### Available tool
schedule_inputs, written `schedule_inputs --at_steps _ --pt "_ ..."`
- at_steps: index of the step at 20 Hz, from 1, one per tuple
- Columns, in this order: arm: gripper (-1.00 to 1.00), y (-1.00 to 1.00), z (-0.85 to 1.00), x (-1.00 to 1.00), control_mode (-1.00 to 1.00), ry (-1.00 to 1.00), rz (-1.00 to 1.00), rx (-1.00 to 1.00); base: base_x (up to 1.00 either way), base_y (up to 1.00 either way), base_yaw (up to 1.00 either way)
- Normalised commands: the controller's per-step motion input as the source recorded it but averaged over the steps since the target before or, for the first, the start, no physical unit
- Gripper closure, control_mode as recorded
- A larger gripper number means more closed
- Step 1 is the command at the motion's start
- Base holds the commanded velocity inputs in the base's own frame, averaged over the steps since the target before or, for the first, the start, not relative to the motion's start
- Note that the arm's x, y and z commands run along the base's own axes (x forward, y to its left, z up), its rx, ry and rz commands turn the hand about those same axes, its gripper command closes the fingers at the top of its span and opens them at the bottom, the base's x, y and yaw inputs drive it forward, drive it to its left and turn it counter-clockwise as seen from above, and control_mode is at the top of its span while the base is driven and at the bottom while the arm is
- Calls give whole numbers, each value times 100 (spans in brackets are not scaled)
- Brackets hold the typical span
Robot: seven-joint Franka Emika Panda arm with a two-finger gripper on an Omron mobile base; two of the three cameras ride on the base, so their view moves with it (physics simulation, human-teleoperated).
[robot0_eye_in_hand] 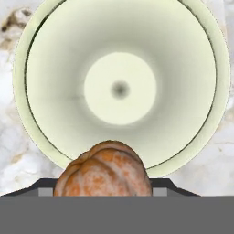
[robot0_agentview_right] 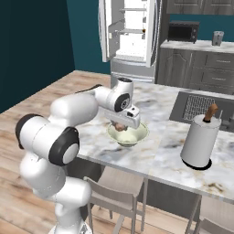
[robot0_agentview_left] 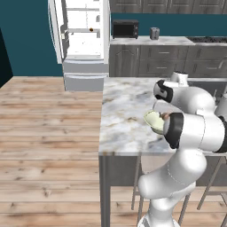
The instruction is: Retrieve the tangerine and mango from the fridge and place them into the bowl on the dining table.
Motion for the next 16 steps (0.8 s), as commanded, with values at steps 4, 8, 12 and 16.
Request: schedule_inputs --at_steps 4,8,12,16 --pt "100 -9 -28 11 -100 -1 0 0 0 0 0" --pt "100 -13 -27 13 -100 -1 0 0 0 0 0" --pt "100 -11 -24 17 -100 0 0 0 0 0 0" --pt "100 -8 -22 18 -100 0 0 0 0 0 0"
